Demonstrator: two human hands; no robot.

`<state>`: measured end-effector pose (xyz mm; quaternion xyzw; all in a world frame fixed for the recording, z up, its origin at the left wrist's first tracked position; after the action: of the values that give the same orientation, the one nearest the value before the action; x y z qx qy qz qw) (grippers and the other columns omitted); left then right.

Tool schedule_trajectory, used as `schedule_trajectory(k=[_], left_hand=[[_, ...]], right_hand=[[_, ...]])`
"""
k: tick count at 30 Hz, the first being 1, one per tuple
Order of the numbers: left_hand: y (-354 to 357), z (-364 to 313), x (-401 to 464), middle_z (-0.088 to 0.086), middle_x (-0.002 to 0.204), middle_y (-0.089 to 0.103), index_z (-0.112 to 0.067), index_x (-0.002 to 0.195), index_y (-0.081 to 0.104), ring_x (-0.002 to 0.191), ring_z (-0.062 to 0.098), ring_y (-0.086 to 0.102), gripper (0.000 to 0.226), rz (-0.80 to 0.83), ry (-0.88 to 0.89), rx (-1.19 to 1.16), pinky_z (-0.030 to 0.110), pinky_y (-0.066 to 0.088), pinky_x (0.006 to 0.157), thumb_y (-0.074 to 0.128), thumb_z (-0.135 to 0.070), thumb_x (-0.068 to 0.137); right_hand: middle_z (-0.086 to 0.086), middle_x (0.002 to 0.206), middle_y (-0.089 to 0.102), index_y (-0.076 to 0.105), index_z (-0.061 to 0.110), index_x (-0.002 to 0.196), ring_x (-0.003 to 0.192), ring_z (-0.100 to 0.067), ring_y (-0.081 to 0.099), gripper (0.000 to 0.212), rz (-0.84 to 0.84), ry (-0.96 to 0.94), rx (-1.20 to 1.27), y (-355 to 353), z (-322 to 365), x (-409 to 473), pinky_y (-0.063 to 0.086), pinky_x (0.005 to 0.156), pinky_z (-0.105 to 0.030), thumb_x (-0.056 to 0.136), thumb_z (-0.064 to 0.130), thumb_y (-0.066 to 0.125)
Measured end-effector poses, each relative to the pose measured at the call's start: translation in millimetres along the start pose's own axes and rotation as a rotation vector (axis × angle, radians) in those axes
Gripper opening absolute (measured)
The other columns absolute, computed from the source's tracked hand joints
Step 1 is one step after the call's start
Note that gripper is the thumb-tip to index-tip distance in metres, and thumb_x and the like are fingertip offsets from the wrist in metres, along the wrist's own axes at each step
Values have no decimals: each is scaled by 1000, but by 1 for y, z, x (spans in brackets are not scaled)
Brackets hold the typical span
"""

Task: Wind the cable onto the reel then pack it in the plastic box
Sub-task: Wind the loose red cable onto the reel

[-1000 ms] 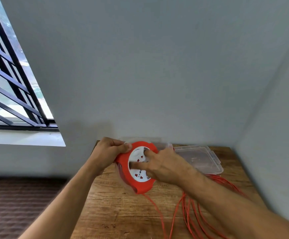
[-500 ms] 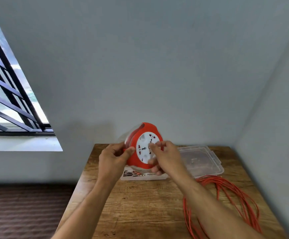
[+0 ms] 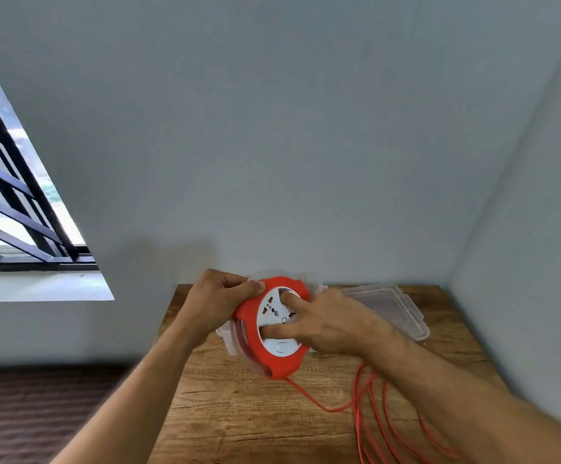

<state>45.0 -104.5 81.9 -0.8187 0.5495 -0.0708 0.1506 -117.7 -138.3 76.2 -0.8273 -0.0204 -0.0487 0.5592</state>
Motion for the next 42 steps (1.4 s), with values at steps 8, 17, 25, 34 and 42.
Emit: schedule_trajectory(k=[8, 17, 25, 34, 42], left_hand=[[0, -7, -10, 6, 83, 74, -22, 84, 85, 78, 24, 73, 12, -297, 172, -51, 37, 59, 67, 80, -32, 83], [12, -5, -28, -10, 88, 68, -25, 103, 80, 84, -4, 67, 24, -257, 330, 103, 10, 53, 71, 84, -27, 80], [-15, 17, -13, 0, 74, 82, -36, 70, 82, 69, 15, 76, 15, -323, 61, -165, 35, 62, 70, 81, -27, 83], [-2, -13, -2, 7, 76, 82, -15, 83, 85, 68, 24, 79, 15, 37, 23, 16, 33, 63, 65, 76, -26, 88], [-10, -20, -4, 0, 78, 78, -32, 72, 84, 71, 20, 76, 11, -191, 164, -10, 40, 62, 70, 80, -31, 83]], right_hand=[[2, 99, 73, 41, 42, 143, 84, -22, 70, 69, -313, 944, 599, 5, -33, -9, 59, 68, -34, 79, 58, 58], [-13, 70, 62, 52, 10, 100, 41, -13, 52, 23, -444, 1530, 2101, 38, 12, -12, 43, 36, -23, 100, 32, 60], [-4, 134, 61, 46, 42, 133, 81, -24, 70, 49, -244, 468, 291, -13, -14, -19, 58, 57, -39, 92, 24, 66], [-23, 148, 36, 27, 48, 143, 67, -36, 65, 63, 5, -41, 49, -4, 3, 0, 56, 45, -38, 97, 25, 64], [-5, 96, 73, 42, 38, 137, 55, -27, 65, 55, -343, 359, 103, -12, -13, -3, 44, 41, -28, 86, 54, 54]])
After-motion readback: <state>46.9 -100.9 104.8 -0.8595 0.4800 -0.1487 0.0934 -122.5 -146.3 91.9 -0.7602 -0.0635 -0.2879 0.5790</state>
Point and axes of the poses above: each hand's wrist, its own x-axis towards the middle knuckle, its own y-axis out of the palm, z = x × y, the point moved 7 cm from there along x, towards the middle knuckle
